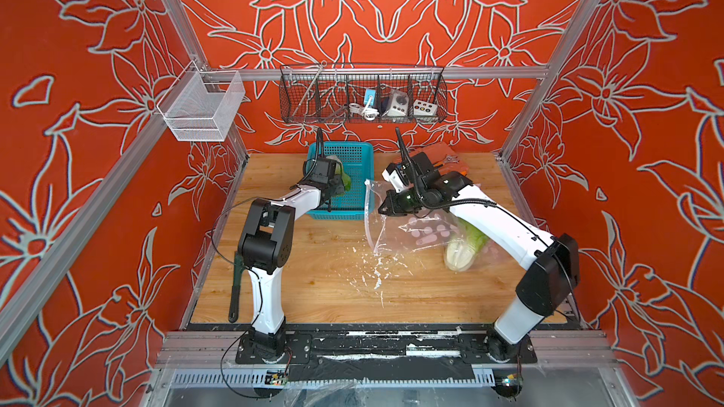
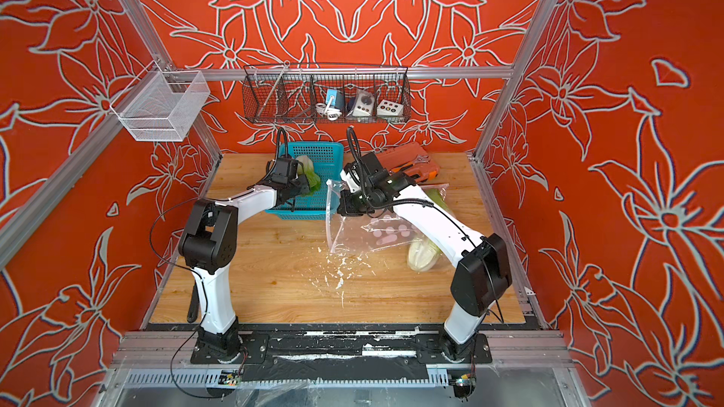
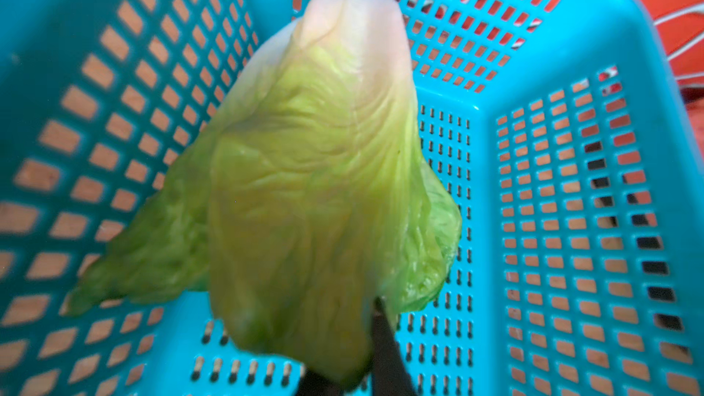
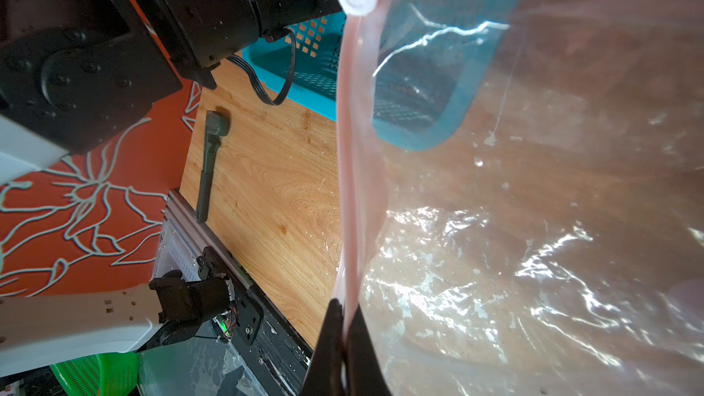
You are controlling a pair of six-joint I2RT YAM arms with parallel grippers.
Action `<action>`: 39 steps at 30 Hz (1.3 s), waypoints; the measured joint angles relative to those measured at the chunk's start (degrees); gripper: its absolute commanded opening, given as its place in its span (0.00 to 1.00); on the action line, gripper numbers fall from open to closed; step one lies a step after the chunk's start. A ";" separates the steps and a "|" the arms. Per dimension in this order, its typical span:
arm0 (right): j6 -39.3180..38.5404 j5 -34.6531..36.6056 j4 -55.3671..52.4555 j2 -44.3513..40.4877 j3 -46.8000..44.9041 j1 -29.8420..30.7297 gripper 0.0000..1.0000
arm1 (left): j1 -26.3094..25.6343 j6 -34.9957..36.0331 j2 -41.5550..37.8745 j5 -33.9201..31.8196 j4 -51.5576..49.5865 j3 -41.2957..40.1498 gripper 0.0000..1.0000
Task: Put the chinese cabbages into a zipper bag and zip it
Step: Pick up the Chinese cabbage from the basket, then place the Chinese cabbage in the zipper food storage bag.
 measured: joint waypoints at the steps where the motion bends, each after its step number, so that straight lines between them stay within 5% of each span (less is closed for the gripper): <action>1: -0.02 0.00 -0.02 -0.02 0.00 -0.17 0.00 | 0.00 0.81 -0.22 0.00 -0.09 0.00 0.00; 5: -0.26 0.00 -0.09 -0.17 -0.07 -1.14 0.00 | 0.00 4.74 -4.76 0.24 -1.90 -1.97 0.00; 11: -1.27 -0.04 -0.44 -1.62 -0.70 -2.12 0.00 | 0.00 11.54 -23.06 2.34 -4.42 -10.27 0.00; 20: -4.28 0.07 -1.84 -1.97 -0.68 -2.38 0.00 | 0.00 24.33 -41.72 11.80 -15.39 -12.76 0.00; 29: -7.28 3.02 -6.14 -1.11 2.89 -2.97 0.00 | -0.52 36.06 -50.62 21.57 -27.30 -13.31 0.00; 39: -7.89 4.46 -8.35 4.24 9.35 -5.18 0.00 | -8.90 42.71 -51.43 24.41 -34.77 -12.85 0.00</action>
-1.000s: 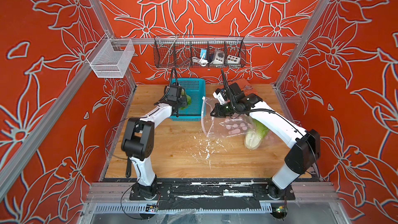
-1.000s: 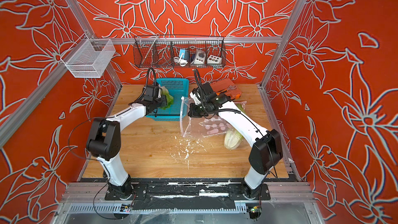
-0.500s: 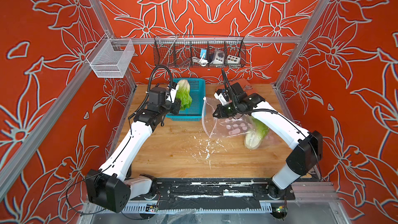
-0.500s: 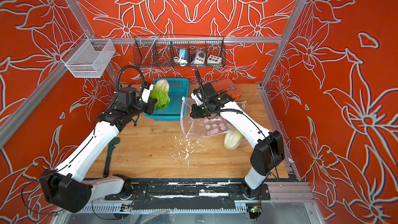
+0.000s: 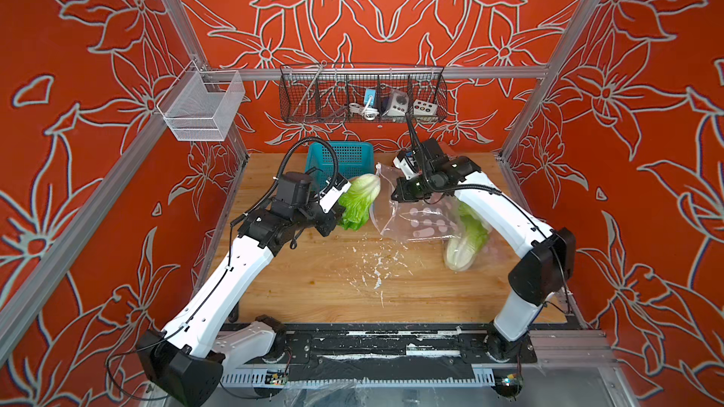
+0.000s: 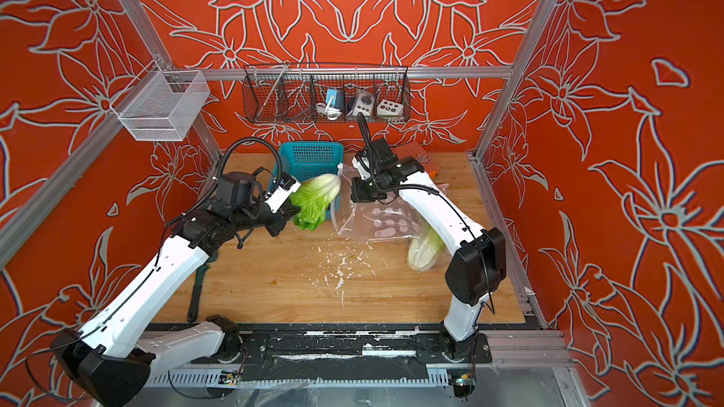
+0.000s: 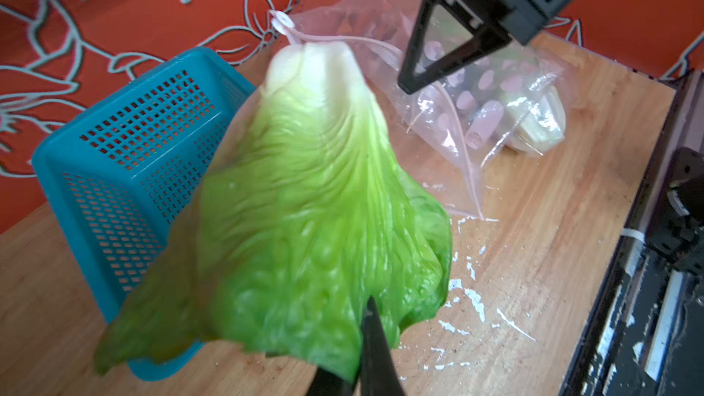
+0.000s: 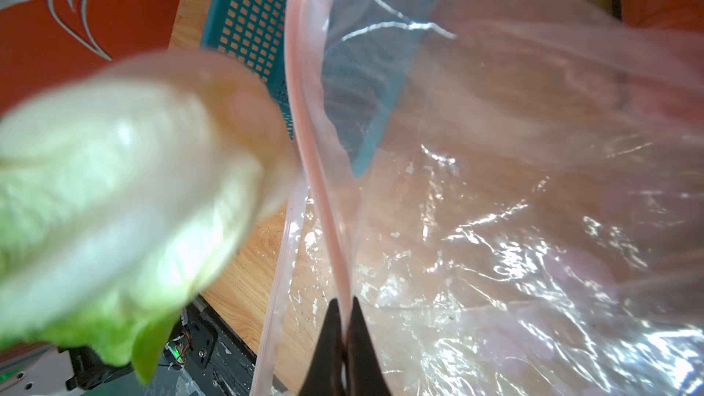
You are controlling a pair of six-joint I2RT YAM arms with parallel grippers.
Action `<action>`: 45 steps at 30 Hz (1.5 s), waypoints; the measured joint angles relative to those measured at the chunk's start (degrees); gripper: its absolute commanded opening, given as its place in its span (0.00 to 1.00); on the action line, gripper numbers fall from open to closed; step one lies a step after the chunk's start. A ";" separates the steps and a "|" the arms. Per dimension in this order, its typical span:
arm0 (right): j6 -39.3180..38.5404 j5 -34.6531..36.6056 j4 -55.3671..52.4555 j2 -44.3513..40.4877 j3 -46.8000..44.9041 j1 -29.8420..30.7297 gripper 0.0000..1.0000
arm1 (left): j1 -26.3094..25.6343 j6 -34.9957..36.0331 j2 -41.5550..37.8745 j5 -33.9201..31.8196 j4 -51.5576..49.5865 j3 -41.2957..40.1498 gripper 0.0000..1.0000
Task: Put the chinese cabbages into a zipper bag and zip it
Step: Place the Chinese cabbage in the zipper food storage bag.
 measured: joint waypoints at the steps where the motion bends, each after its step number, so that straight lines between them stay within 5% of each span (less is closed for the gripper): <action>1: -0.13 0.24 -0.37 0.11 0.26 0.00 0.00 | -0.15 0.33 0.00 0.13 -0.33 0.00 0.00; 22: -13.22 -3.34 -1.62 -2.99 1.01 3.82 0.00 | -4.79 4.57 3.74 1.77 -1.16 -0.28 0.00; 33: -10.45 -16.92 1.77 -5.05 0.55 5.49 0.00 | -5.66 3.58 5.14 1.09 2.71 -0.20 0.00; 40: 2.29 -25.75 14.36 -9.33 -3.58 5.77 0.00 | -8.44 -0.94 4.52 3.41 10.64 -0.07 0.14; 45: 8.22 -26.05 18.69 -9.44 -5.20 5.18 0.00 | -8.79 -3.69 3.58 3.63 15.45 -0.09 0.35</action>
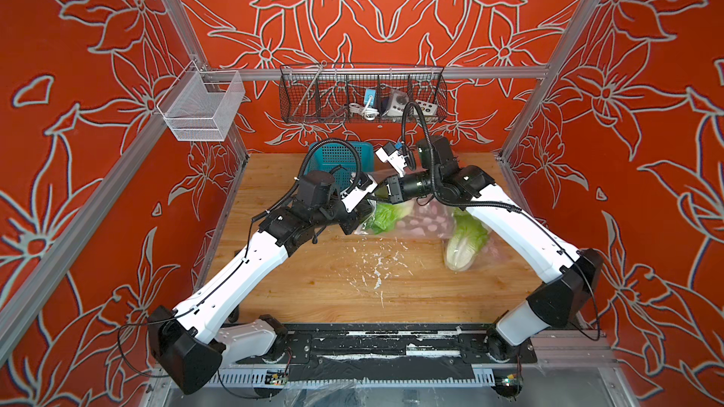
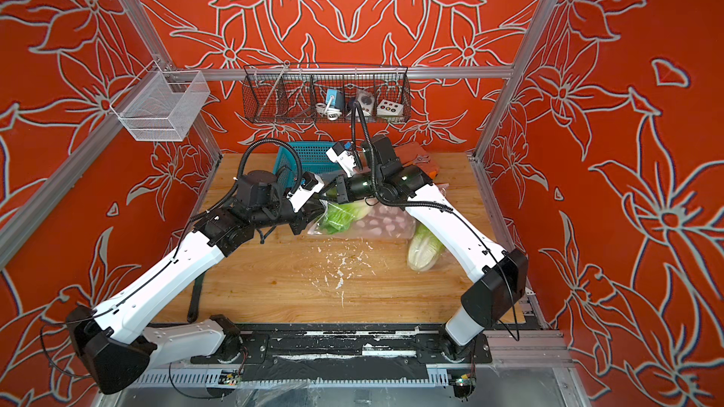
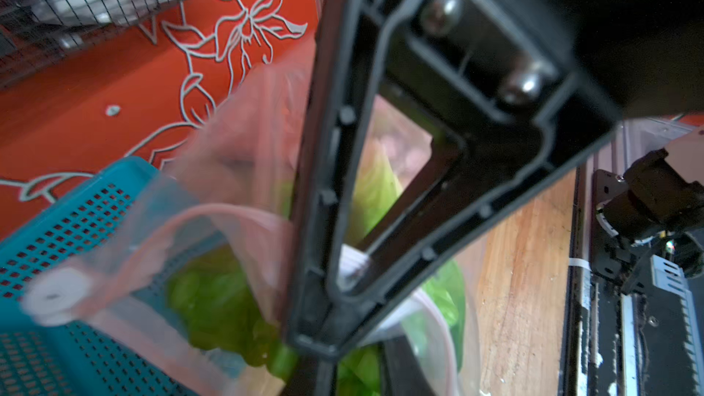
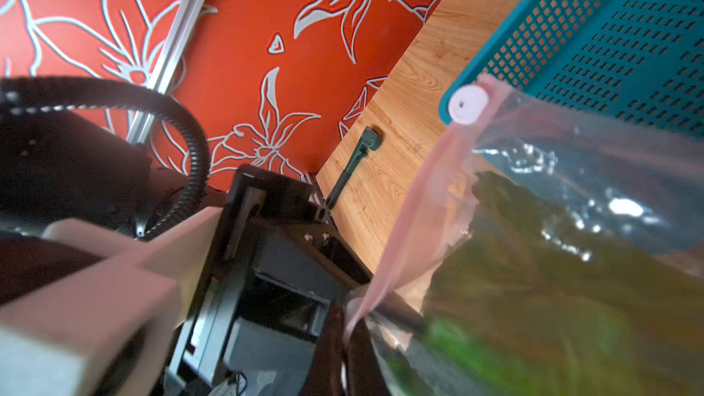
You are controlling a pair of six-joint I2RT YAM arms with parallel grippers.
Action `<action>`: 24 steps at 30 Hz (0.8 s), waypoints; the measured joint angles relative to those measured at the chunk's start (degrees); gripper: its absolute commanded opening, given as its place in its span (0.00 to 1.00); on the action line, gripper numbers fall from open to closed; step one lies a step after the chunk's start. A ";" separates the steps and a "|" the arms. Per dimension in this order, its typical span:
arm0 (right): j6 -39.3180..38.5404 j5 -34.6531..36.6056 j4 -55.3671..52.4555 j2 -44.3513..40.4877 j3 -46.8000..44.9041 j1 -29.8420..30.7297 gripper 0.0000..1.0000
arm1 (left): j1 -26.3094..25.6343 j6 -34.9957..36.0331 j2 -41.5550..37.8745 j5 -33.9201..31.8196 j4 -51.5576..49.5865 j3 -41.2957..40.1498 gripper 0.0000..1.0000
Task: Put the chinese cabbages into a zipper bag and zip it
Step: Place the Chinese cabbage in the zipper food storage bag, then adjust the zipper food storage bag at the center of the board.
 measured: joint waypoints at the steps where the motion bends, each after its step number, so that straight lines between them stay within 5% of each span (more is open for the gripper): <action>1: 1.29 0.09 0.83 -0.15 -0.68 -0.39 0.00 | 0.02 -0.37 -0.63 -0.31 0.61 -0.09 0.40; 8: 6.47 1.62 4.33 -1.03 -4.15 -3.19 0.00 | 1.64 -7.82 -6.64 -6.01 1.90 -1.11 0.60; 14: 7.58 2.62 5.77 -2.01 -5.62 -3.80 0.00 | 15.56 -20.39 -6.23 -9.20 -2.62 -1.05 0.60; 17: 7.67 2.75 6.03 -2.25 -6.03 -3.80 0.00 | 19.98 -26.73 -4.17 -7.06 -3.87 -2.43 0.60; 24: 7.67 2.78 6.14 -2.25 -6.05 -3.78 0.00 | 20.15 -38.77 -5.62 5.18 -0.35 -9.33 0.67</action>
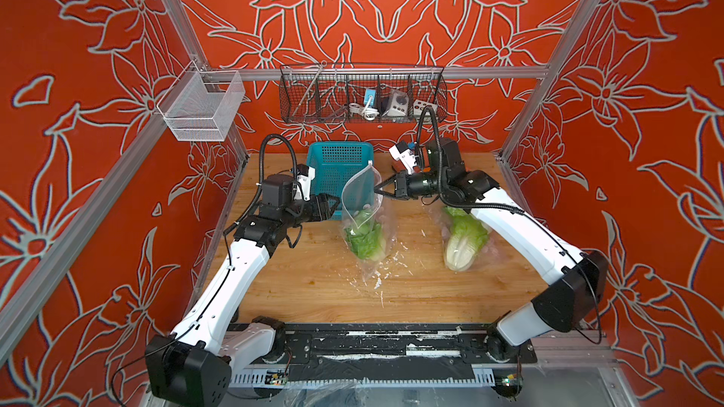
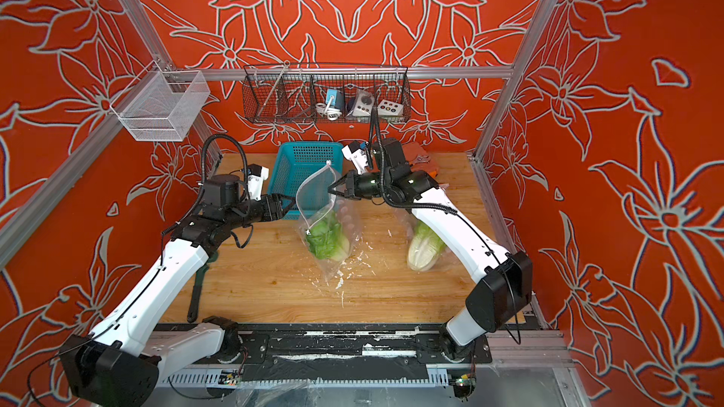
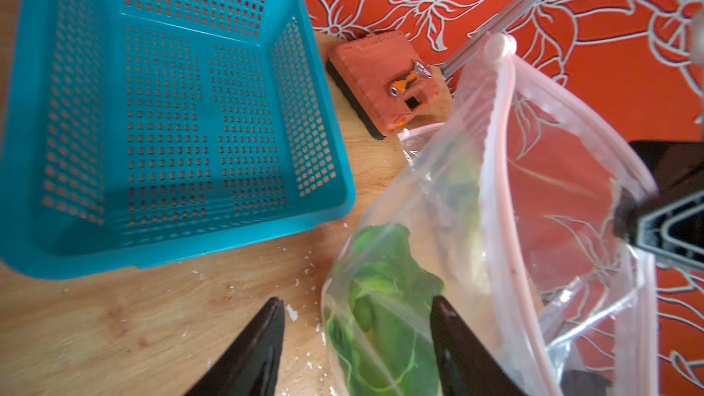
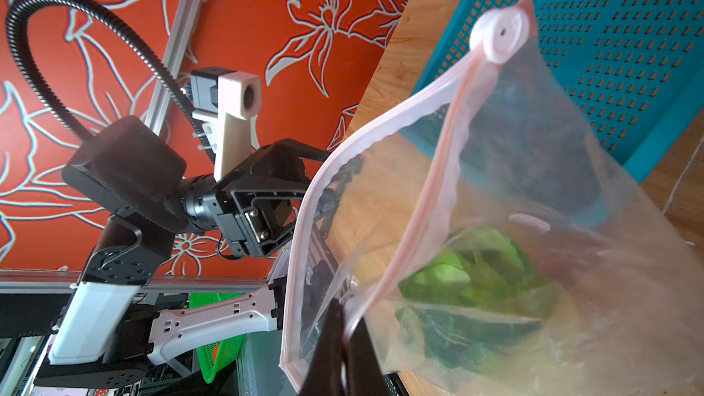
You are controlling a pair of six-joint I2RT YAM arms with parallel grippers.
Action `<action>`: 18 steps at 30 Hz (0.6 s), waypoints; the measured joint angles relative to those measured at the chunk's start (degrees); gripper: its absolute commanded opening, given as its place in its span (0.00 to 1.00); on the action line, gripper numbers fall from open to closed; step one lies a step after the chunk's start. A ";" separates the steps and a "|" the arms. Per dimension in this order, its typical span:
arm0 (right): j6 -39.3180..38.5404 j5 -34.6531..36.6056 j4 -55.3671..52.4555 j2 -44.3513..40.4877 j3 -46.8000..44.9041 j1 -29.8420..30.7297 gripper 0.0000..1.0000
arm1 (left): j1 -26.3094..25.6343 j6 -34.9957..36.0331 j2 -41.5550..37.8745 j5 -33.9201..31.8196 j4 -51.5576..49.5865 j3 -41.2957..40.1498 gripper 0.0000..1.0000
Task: Put the chinese cabbages into a zipper bag and zip it
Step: Adjust the zipper food storage bag at the center of the board.
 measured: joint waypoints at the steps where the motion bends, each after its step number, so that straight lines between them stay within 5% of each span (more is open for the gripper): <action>1: 0.00 0.00 0.00 0.00 0.00 0.00 0.00 | 0.00 -0.92 -0.70 1.05 0.70 0.00 0.68; 9: 0.04 0.24 -0.02 0.00 0.00 0.00 0.00 | -0.48 -3.98 -1.97 5.75 2.99 3.93 0.71; 14: 0.04 0.26 -0.20 0.02 0.04 0.26 0.00 | -4.52 -1.64 3.32 1.77 0.26 8.33 0.59; 16: -0.02 0.28 -0.74 0.04 0.37 0.28 0.00 | -7.15 0.17 5.86 -0.98 -1.62 10.88 0.47; 18: -0.26 0.33 -1.77 0.07 0.96 0.39 0.00 | -9.55 1.75 7.50 -3.15 -3.43 13.07 0.21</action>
